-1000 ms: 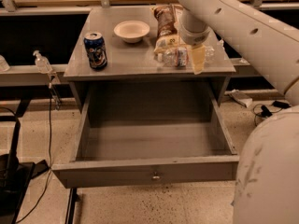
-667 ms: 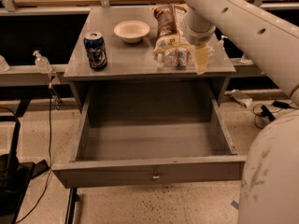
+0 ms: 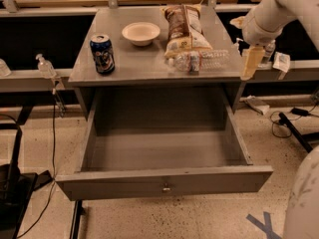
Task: Pick water bottle from top drawer and place on counter
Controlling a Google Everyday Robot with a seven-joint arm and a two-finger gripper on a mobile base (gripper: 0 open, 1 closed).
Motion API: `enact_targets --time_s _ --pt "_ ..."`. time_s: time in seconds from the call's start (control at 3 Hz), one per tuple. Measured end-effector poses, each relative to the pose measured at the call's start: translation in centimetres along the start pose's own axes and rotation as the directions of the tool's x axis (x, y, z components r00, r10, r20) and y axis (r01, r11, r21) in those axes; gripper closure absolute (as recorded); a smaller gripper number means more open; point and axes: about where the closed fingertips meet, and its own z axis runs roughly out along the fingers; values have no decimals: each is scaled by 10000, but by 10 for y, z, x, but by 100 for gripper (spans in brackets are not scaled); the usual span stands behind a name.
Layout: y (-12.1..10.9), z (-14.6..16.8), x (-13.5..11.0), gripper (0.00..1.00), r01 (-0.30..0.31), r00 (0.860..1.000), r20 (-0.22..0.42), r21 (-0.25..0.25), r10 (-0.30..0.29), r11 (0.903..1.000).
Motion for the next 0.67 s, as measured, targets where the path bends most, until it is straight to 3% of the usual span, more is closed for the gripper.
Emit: enact_targets --time_s 0.33,0.67 --pt "3 -9 20 0 -649 9973 343 63 646 9979" --pt "1 -11 20 0 -686 9969 402 116 680 9976"
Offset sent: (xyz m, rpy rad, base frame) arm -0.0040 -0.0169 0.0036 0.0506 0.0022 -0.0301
